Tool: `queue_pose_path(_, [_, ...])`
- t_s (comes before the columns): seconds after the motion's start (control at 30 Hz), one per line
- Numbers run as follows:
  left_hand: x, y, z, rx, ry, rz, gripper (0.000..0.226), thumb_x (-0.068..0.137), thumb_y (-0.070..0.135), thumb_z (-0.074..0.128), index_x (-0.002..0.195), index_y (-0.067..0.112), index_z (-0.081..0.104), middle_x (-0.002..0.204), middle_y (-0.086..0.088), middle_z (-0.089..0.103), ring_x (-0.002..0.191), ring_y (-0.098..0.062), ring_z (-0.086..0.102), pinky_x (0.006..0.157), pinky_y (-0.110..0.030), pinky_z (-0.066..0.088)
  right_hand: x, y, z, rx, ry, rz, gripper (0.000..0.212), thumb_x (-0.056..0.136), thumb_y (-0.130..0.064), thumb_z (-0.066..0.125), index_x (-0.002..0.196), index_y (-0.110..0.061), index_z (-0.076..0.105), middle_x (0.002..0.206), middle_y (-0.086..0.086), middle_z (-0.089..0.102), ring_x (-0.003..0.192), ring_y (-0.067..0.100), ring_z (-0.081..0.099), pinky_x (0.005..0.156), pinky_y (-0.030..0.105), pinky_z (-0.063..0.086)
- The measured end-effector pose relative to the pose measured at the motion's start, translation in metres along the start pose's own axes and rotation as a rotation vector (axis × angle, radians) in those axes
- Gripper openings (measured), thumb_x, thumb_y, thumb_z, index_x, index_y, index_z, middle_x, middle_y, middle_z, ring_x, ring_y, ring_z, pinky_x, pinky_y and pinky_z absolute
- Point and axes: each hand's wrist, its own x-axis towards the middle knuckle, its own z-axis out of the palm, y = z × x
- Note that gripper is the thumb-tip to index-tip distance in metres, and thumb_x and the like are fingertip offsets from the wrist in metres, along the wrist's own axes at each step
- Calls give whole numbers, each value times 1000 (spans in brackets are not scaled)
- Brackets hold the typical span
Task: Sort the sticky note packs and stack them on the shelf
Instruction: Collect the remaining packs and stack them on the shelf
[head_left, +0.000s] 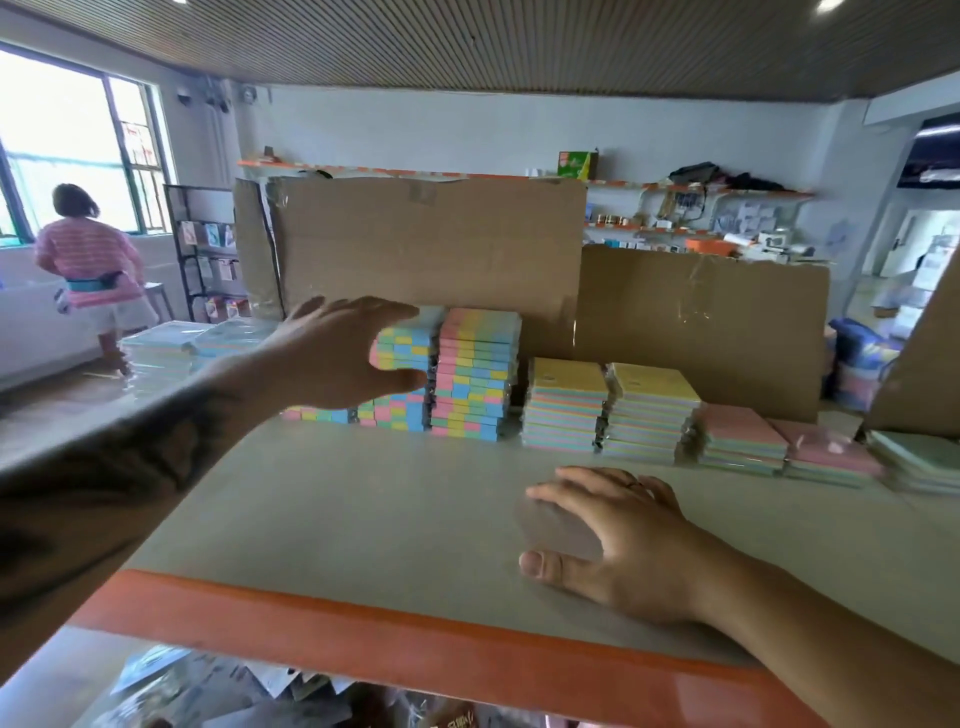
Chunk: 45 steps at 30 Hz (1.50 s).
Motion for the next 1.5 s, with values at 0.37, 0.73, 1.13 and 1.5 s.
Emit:
queue_pose_path(0.37, [-4,4,12,61,-11,59,96,81,86,42,159,34,20,168,6,23,154,-19,21,125,-57,7,1,0,0,-31,-38,46,108,61,-106,15,156,-55,19,169,-19,11,155,0,4,124,48,3])
queue_pose_path(0.73, [-82,146,40,-118,-52,190,92,79,94,16,158,45,17,168,13,18,156,-16,13,126,-54,4,-70,28,-24,-56,67,156,99,71,-96,22,158,-49,23,170,-13,16,156,14,12,124,51,8])
queue_pose_path(1.13, [-130,421,54,-336,-157,290,86,79,88,22,150,43,40,157,13,43,142,-17,43,116,-39,30,-312,198,-53,-122,228,386,82,87,-88,24,157,-47,28,166,-14,27,153,17,24,119,55,19])
queue_pose_path(1.5, [-112,631,48,-293,-234,464,69,92,80,29,151,45,36,159,9,40,144,-19,40,119,-46,26,-461,335,-69,-85,303,580,76,89,-84,24,152,-43,36,161,-11,37,146,20,37,116,55,26])
